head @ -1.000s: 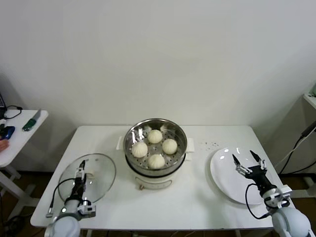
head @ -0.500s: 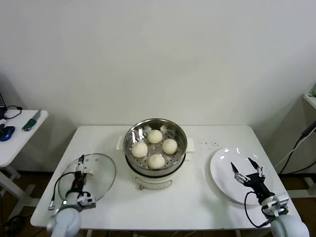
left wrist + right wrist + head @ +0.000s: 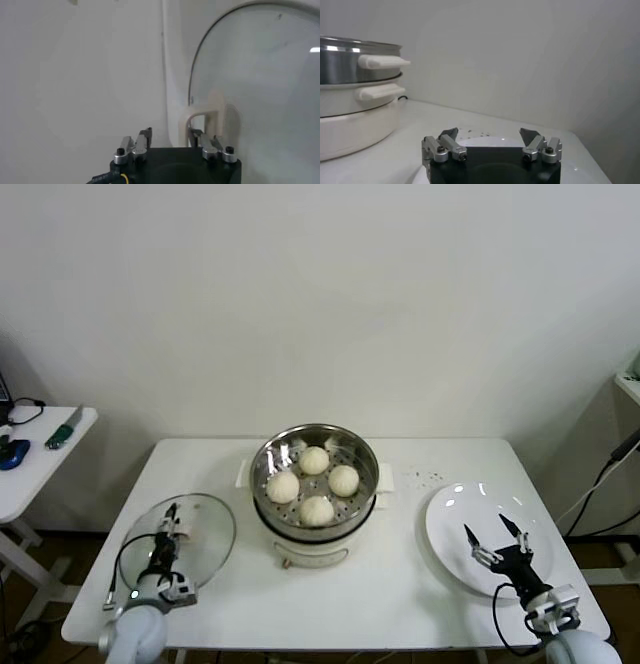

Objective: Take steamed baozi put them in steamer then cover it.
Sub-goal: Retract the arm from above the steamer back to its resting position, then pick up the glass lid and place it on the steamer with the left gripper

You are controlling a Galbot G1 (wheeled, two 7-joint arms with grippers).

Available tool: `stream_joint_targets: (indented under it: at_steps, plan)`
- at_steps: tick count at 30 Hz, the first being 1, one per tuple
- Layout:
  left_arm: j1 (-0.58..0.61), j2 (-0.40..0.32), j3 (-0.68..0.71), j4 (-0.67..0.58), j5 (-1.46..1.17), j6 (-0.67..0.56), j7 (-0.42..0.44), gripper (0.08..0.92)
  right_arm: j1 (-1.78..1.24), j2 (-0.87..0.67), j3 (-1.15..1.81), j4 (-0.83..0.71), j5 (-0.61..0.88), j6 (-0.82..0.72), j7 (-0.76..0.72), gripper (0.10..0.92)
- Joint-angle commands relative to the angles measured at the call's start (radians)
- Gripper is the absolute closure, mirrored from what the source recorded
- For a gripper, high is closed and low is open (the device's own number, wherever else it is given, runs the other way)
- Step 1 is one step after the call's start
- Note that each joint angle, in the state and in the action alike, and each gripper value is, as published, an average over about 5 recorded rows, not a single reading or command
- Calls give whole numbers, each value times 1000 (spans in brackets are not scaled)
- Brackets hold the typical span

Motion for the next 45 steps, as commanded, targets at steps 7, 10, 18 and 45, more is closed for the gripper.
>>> stream_joint_targets:
  at_steps: [7, 10, 18, 45]
  plan:
    - [1, 5, 4, -3, -35, -23, -6, 702, 2, 20, 2, -10, -39, 13, -10, 203]
    - [10, 8, 6, -20, -43, -19, -7, 787, 2, 23, 4, -11, -41, 16, -13, 203]
    - [78, 31, 6, -173, -80, 40, -18, 842, 4, 18, 10, -15, -41, 21, -18, 203]
    - [234, 298, 149, -755, -97, 597, 34, 842, 151, -72, -102, -64, -82, -12, 17, 203]
